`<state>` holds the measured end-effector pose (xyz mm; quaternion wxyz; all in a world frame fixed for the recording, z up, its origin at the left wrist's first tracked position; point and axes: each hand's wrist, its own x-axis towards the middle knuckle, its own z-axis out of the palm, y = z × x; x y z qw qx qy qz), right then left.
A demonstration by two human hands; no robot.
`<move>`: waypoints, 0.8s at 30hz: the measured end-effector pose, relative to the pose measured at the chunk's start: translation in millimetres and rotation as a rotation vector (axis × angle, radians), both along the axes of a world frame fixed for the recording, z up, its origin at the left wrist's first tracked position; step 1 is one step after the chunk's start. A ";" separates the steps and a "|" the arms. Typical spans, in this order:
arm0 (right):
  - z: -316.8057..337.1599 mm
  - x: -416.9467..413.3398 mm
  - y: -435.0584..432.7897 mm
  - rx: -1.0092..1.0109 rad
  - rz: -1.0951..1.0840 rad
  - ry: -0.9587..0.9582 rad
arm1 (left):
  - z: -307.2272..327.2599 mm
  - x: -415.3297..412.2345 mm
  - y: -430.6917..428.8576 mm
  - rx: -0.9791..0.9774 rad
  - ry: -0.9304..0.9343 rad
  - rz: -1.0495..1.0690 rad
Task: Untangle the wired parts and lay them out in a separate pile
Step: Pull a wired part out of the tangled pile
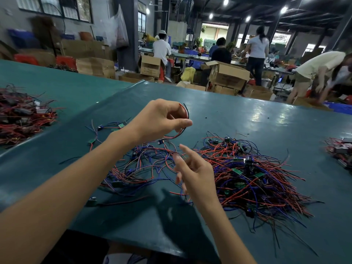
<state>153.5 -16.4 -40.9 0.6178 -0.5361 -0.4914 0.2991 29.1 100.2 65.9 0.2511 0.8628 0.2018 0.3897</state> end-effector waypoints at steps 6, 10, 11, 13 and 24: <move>25.1 -5.5 21.5 -0.005 -0.004 -0.031 | -0.9 9.5 -13.7 -0.250 -0.099 -0.107; 38.7 2.9 14.2 0.057 0.093 0.191 | 3.9 5.7 -16.4 -0.319 -0.110 -0.108; 42.7 6.0 11.6 0.058 0.122 0.271 | 3.9 3.3 -16.2 -0.334 -0.052 -0.110; 47.9 12.9 8.0 0.045 0.140 0.383 | -1.0 -2.5 -16.2 -0.417 0.074 -0.140; 35.4 30.2 -1.2 -0.139 0.092 0.355 | -69.7 -0.7 -44.6 -0.918 -0.080 -0.205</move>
